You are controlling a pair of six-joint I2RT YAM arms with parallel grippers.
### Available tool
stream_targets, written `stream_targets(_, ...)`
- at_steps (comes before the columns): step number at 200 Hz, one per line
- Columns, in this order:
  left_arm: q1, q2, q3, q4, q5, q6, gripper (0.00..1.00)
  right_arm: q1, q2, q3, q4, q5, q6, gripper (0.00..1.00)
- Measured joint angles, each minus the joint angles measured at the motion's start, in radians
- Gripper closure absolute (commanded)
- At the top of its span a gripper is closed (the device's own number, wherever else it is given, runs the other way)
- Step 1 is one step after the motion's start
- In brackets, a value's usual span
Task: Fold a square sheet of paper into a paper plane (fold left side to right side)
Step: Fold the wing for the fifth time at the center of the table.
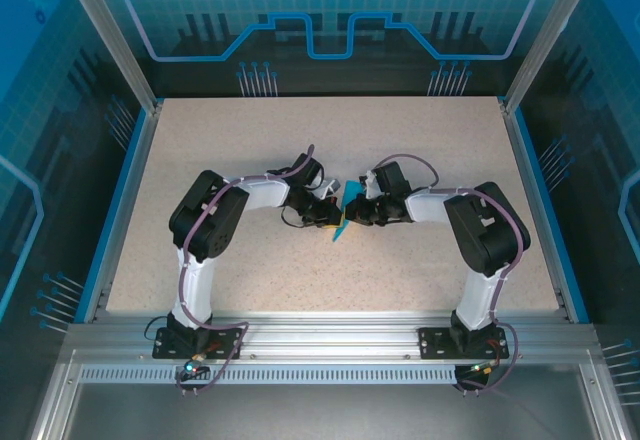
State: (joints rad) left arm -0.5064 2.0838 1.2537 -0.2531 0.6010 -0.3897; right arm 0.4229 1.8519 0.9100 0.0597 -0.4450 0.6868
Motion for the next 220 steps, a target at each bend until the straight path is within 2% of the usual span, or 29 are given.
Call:
stream_targets(125,-0.001,-0.001,0.000,-0.001,-0.003,0.001,1.00,0.001,0.044,0.083,-0.116,0.048,-0.051,0.90)
stream_targets(220,-0.002,-0.001,0.002,-0.004,-0.007,0.005,1.00,-0.023,0.067,0.130,-0.176,0.035,-0.089,0.89)
